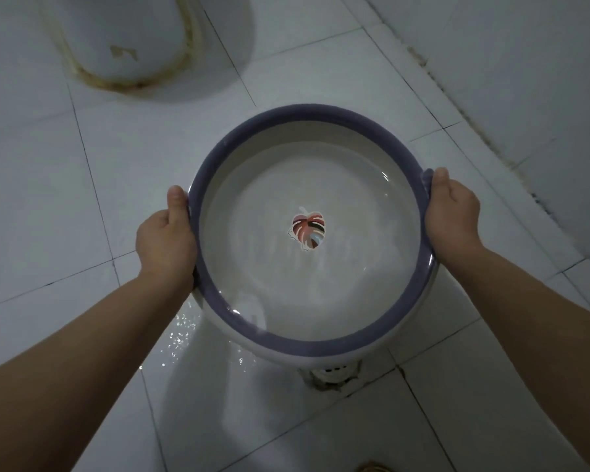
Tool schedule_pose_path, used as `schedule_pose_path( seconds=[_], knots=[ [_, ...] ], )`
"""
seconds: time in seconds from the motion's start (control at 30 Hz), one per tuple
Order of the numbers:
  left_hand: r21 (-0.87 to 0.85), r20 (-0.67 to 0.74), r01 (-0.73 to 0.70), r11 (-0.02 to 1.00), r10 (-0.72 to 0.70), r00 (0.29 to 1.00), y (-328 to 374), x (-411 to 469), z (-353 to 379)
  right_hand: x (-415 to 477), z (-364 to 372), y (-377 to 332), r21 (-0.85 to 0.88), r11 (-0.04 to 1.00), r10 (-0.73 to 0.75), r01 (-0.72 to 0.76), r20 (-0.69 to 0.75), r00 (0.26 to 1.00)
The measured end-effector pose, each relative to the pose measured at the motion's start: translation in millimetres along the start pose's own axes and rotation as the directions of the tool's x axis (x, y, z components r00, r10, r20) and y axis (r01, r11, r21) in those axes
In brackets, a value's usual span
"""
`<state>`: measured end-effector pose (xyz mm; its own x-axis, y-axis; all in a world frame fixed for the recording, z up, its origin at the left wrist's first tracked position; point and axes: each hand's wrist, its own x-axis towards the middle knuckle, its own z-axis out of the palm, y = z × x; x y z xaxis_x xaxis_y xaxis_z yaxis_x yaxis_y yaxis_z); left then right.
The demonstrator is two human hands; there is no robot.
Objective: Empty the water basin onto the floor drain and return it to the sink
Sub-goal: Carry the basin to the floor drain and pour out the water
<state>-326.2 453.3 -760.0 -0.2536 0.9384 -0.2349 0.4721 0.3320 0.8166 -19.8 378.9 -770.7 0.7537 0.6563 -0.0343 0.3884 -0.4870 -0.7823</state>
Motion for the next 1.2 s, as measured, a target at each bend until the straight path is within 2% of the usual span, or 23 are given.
schedule_pose_path(
  seconds=[0.93, 1.2],
  knots=[
    [-0.049, -0.058, 0.007, 0.999, -0.010, 0.998, 1.0, 7.6, 6.0, 12.0, 0.7, -6.6, -0.026, 0.994, -0.102, 0.102, -0.001, 0.995],
    [-0.056, -0.061, 0.008, 0.998, -0.011, 0.998, 2.5, 6.8, 7.1, 12.7, 1.5, -5.2, -0.027, 0.996, -0.082, 0.081, -0.012, 0.997]
  ],
)
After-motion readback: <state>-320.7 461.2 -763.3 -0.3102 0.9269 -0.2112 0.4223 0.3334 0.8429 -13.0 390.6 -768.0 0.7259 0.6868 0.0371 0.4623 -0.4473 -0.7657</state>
